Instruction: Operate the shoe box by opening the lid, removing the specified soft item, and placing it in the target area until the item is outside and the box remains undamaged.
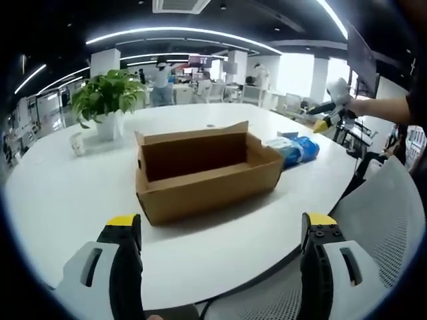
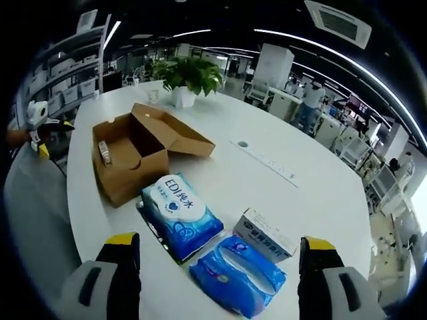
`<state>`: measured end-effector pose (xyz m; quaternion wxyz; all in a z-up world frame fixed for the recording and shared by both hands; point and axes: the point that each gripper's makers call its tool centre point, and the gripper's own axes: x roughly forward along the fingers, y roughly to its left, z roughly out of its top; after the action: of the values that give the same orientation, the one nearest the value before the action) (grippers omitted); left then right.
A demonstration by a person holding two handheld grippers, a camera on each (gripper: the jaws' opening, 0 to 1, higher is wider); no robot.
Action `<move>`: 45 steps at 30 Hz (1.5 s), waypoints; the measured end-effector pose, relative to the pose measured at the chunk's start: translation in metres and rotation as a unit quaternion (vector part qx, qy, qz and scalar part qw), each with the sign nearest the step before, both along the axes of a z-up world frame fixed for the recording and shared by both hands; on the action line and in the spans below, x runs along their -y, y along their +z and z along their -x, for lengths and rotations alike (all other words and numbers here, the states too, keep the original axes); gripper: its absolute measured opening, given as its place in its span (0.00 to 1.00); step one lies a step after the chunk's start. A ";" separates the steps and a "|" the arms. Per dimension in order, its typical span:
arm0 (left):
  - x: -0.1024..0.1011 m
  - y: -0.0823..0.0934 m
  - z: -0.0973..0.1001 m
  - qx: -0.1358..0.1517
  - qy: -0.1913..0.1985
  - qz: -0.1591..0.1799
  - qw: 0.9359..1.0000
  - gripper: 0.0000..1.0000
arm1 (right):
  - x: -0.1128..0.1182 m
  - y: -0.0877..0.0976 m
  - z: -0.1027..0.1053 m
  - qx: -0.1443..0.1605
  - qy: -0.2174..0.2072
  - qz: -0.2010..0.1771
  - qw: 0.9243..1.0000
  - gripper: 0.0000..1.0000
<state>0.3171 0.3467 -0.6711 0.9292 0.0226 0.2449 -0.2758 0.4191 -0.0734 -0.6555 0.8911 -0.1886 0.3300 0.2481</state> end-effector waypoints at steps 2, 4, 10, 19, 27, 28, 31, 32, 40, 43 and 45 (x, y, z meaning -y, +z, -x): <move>0.000 0.000 0.000 -0.003 0.002 0.003 1.000 0.99 | -0.003 0.001 0.003 0.004 -0.005 -0.005 1.000 0.99; 0.001 0.001 0.001 -0.003 0.001 0.004 1.000 0.99 | -0.005 0.003 0.005 0.010 -0.013 -0.011 1.000 0.99; -0.001 0.005 -0.003 -0.003 0.000 0.007 1.000 0.99 | -0.012 0.007 0.013 0.020 -0.032 -0.024 0.999 0.99; 0.001 0.014 -0.009 0.002 -0.008 0.009 1.000 0.99 | -0.024 0.014 0.023 0.032 -0.048 -0.049 0.997 0.99; 0.000 0.020 -0.013 -0.002 -0.015 0.012 1.000 0.99 | -0.031 0.016 0.034 0.040 -0.067 -0.068 0.995 0.99; 0.000 0.021 -0.014 -0.001 -0.016 0.012 1.000 0.99 | -0.032 0.017 0.036 0.041 -0.068 -0.071 0.994 0.99; 0.000 0.024 -0.018 -0.001 -0.020 0.012 1.000 0.99 | -0.036 0.014 0.042 0.040 -0.070 -0.070 0.994 0.99; 0.000 0.025 -0.019 -0.003 -0.022 0.013 1.000 0.99 | -0.038 0.014 0.045 0.040 -0.070 -0.070 0.994 0.99; 0.002 0.030 -0.026 -0.013 -0.037 0.012 0.999 0.99 | -0.055 0.021 0.063 0.051 -0.084 -0.092 0.991 0.99; 0.002 0.031 -0.029 -0.014 -0.041 0.011 0.999 0.99 | -0.063 0.023 0.068 0.052 -0.084 -0.097 0.990 0.99; 0.003 0.032 -0.031 -0.014 -0.048 0.007 0.999 0.99 | -0.067 0.024 0.072 0.052 -0.082 -0.096 0.991 0.99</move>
<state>0.3484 0.3440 -0.6393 0.9116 0.0241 0.2547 -0.3217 0.3471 -0.0064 -0.6316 0.9385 -0.0874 0.2719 0.1941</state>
